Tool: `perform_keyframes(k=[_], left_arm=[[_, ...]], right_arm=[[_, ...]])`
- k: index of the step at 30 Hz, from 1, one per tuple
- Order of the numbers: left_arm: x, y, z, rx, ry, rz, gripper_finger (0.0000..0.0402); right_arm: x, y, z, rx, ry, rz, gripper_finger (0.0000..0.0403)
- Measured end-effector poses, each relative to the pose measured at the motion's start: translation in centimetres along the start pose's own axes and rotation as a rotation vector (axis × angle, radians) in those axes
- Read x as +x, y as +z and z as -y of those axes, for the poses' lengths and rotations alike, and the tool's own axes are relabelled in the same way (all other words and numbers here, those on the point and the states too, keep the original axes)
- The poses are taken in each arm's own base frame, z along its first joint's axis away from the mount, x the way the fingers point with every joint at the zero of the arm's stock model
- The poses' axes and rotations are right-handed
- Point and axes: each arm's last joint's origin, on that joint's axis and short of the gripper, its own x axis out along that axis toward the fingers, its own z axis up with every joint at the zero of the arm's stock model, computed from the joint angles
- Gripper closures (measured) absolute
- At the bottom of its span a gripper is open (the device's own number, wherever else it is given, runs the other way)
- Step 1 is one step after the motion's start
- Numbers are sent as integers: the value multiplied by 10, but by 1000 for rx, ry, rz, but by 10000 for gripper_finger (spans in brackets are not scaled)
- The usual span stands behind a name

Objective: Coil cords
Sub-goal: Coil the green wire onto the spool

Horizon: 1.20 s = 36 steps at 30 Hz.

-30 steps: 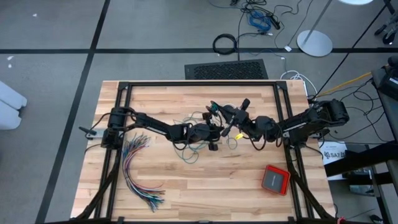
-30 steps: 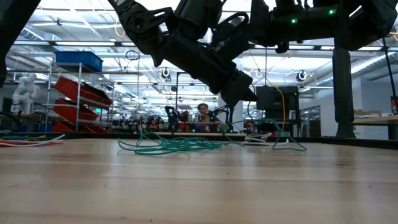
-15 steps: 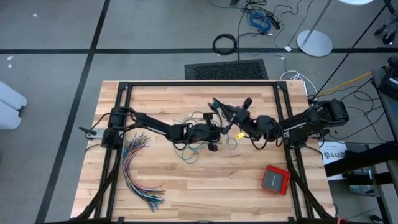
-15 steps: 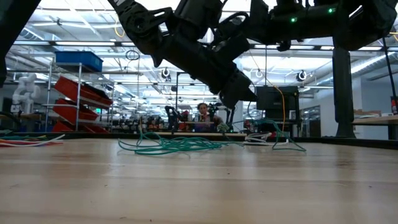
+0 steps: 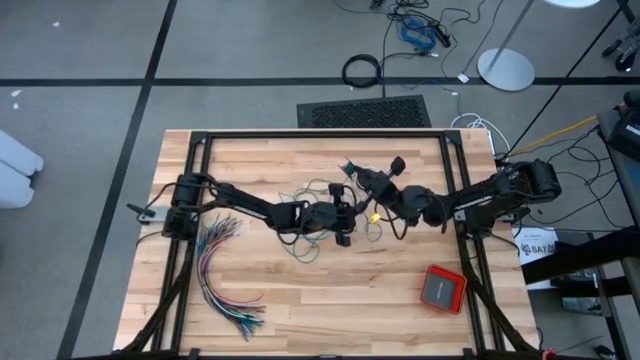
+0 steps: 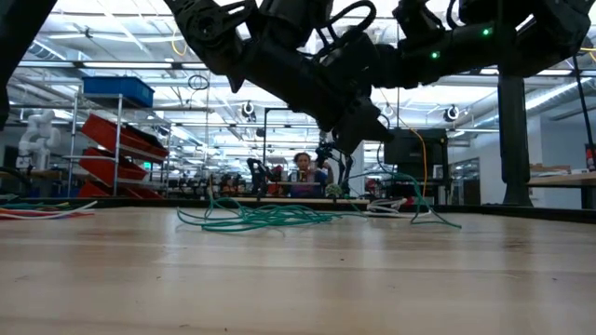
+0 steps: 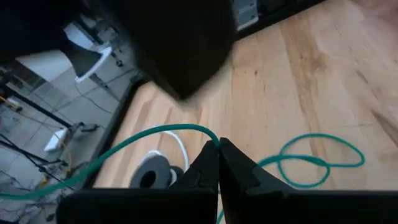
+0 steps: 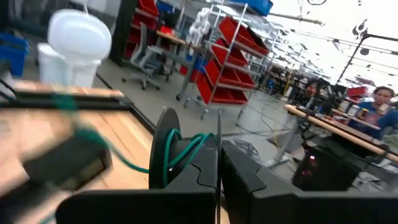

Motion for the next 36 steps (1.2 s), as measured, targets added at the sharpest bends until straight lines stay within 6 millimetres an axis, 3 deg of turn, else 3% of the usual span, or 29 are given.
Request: perform_keyframes(k=[10,36], left_arm=[[-19,18,5,128,-22,-1,402],[-53,36,-17,335,-34,-99,401]], right_arm=[[0,-8,-3,-78,29,-66,403],[-9,-19,-14,-151,108,-153,403]])
